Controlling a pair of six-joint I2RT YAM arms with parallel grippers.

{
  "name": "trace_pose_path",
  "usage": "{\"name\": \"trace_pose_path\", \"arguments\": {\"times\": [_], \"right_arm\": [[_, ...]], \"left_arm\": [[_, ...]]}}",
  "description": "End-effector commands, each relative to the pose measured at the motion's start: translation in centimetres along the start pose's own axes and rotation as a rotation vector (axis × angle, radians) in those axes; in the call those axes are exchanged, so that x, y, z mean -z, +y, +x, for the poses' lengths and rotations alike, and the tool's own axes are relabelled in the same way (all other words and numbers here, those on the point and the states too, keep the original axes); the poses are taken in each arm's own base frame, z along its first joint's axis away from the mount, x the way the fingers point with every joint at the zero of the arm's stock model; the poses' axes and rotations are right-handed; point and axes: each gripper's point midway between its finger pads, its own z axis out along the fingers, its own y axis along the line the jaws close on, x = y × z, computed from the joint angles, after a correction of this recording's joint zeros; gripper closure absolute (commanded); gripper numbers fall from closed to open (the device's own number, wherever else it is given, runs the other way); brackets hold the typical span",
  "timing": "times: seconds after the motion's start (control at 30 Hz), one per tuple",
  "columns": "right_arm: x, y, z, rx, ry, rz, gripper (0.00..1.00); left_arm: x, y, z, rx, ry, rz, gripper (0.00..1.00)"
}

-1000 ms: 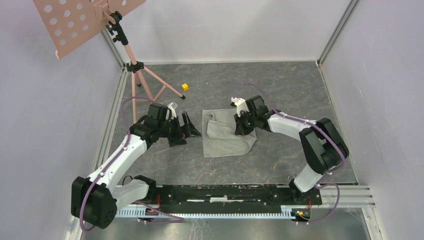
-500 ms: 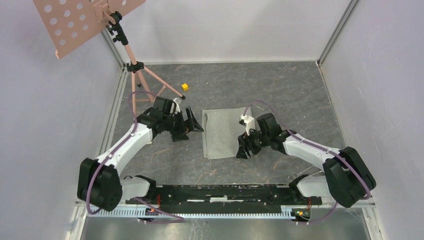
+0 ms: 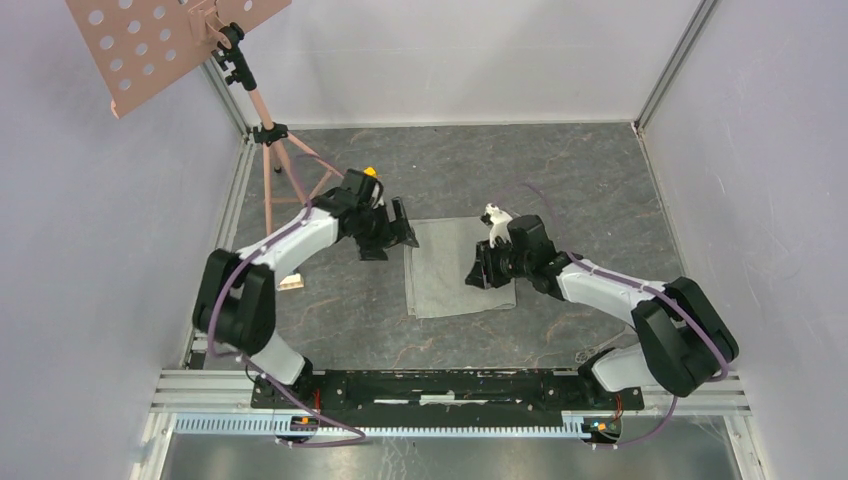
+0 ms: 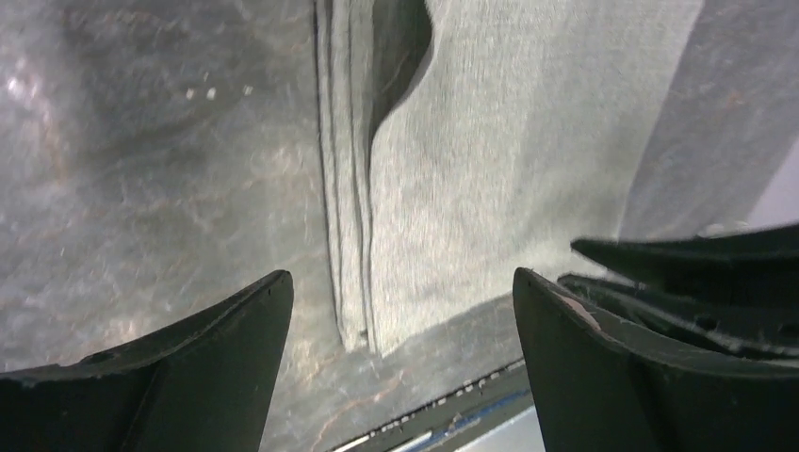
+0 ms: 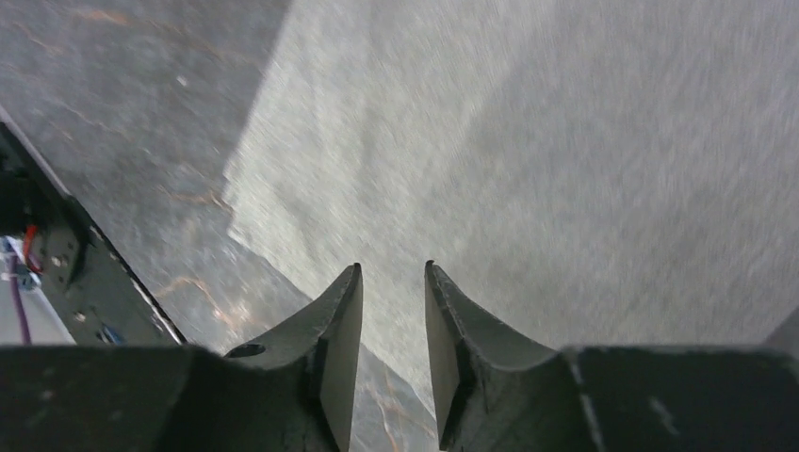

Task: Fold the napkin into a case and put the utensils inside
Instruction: Smooth out the square-folded napkin at the center of the board.

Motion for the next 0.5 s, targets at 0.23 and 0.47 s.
{"name": "trace_pose_path", "arguments": {"times": [0.23, 0.47], "right_arm": [[3.5, -6.1, 7.4, -0.017, 0.158, 0.267, 0.69], [6.5, -15.5, 4.1, 0.024, 0.173, 0.714, 0.61]], "left_arm": [[-4.8, -3.8, -8.4, -0.341, -0.101, -0.286, 0.01], [-8.4, -6.5, -9.7, -0.379, 0.006, -0.204, 0.01]]}}
